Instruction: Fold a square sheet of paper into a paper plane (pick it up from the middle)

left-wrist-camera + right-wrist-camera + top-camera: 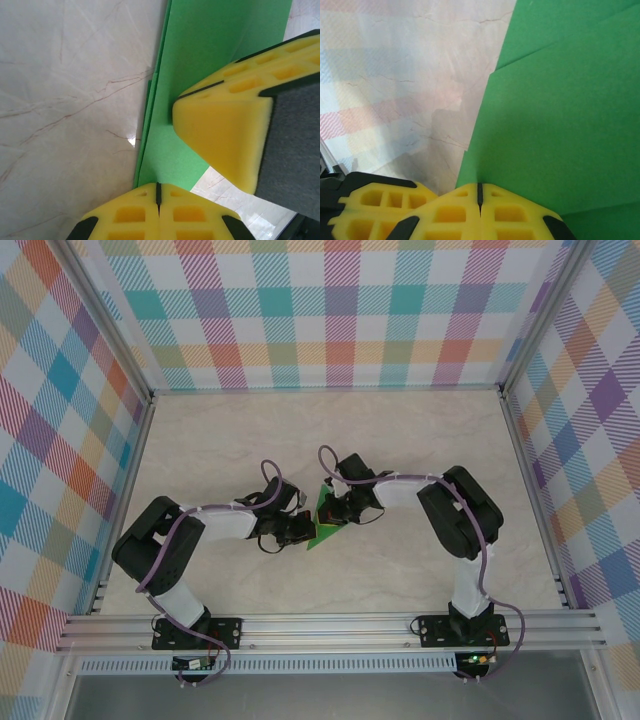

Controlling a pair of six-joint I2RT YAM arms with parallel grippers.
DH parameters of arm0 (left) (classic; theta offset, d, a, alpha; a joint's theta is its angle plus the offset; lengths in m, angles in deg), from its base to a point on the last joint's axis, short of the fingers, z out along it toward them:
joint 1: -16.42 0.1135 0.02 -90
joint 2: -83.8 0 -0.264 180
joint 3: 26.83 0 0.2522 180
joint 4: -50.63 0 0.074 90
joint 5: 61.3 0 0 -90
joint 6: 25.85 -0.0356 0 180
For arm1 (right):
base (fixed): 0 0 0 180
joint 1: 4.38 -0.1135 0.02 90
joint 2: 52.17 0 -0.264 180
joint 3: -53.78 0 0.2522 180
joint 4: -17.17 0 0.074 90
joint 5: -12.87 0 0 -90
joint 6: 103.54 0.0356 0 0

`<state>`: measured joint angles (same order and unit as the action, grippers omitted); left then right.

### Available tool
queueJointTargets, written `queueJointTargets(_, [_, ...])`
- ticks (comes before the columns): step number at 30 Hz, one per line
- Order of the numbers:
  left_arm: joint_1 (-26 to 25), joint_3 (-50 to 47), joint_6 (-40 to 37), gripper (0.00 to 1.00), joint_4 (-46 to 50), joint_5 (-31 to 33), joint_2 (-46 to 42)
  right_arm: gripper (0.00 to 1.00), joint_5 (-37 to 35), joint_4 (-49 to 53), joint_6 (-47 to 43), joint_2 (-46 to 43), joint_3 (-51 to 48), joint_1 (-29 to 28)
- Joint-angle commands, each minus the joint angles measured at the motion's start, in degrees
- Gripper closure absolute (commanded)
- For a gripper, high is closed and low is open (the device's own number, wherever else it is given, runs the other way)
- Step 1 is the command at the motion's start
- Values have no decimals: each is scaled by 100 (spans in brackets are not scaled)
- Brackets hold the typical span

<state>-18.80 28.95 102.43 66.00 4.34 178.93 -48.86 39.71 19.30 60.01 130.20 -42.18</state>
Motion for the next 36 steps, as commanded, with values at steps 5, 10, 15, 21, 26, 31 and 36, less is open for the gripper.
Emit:
queueJointTargets(5, [-33,-207,-75,100,1011,344,67,100,-410,376,-421,249,245,372])
queueJointTargets(10, [-31,-323,-76,100,1118,322,67,100,-315,330,-447,410,404,1098])
queueJointTargets(15, [-37,-370,-58,100,1079,282,27,100,-283,669,-401,702,954,1665])
queueJointTargets(21, [-37,-265,-107,100,1054,227,39,100,-620,1169,-372,433,1374,1776])
queueJointTargets(26, [-37,-144,-158,100,912,147,-45,100,-334,776,-62,-252,811,1464])
queueJointTargets(31, [-37,-5,-202,100,832,149,-130,100,-206,392,325,-407,392,727])
queueJointTargets(36, [-37,-9,-182,100,631,79,-235,100,-107,231,541,29,514,218])
